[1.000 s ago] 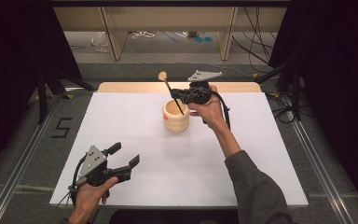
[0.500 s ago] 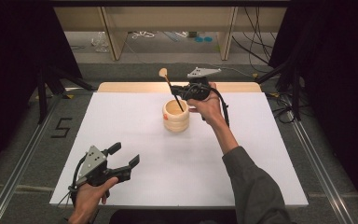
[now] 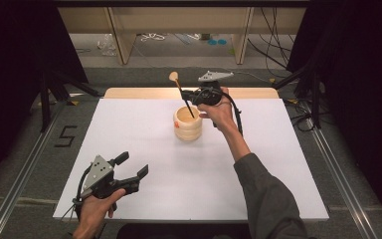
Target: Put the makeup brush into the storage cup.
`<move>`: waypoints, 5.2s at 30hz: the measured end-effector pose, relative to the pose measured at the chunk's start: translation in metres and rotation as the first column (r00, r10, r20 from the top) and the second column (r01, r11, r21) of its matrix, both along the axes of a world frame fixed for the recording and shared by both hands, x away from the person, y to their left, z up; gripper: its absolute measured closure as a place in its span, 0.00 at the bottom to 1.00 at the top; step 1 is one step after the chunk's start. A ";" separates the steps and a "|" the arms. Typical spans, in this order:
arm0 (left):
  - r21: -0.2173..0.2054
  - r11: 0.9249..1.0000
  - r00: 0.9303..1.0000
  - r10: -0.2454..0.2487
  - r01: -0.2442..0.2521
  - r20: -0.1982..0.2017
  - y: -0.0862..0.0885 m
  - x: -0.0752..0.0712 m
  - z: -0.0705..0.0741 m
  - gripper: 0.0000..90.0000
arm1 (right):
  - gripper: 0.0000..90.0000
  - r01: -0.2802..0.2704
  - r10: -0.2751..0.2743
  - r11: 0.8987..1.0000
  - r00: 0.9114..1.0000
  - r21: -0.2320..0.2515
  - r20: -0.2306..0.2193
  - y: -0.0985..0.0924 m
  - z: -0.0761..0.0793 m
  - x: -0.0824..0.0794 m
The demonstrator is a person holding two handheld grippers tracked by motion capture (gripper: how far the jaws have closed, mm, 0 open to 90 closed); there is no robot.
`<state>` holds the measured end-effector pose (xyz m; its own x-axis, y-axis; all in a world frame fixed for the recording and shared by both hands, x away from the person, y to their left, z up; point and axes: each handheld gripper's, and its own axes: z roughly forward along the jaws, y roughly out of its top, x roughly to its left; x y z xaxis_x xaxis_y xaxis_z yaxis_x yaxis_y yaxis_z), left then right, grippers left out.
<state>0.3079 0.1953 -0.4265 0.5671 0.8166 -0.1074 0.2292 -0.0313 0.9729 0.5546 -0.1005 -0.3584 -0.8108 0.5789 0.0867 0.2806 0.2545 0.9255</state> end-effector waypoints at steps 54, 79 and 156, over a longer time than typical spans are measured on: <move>-0.001 1.000 1.000 0.002 -0.002 0.000 0.000 -0.001 0.000 0.20 | 0.92 0.052 -0.053 0.999 0.998 -0.014 -0.016 0.010 -0.026 0.013; -0.003 1.000 1.000 -0.002 0.002 -0.003 0.000 0.000 0.000 0.20 | 0.90 0.068 -0.069 0.998 0.996 -0.005 -0.061 0.003 -0.042 0.013; -0.002 1.000 1.000 0.002 -0.002 -0.001 -0.001 -0.001 0.000 0.20 | 0.30 0.174 -0.174 0.985 0.985 0.009 0.007 -0.066 -0.015 -0.081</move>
<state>0.3071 0.1947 -0.4264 0.5654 0.8175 -0.1095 0.2304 -0.0291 0.9727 0.4737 -0.1664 -0.3730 -0.6984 0.7106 0.0856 0.3124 0.1951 0.9297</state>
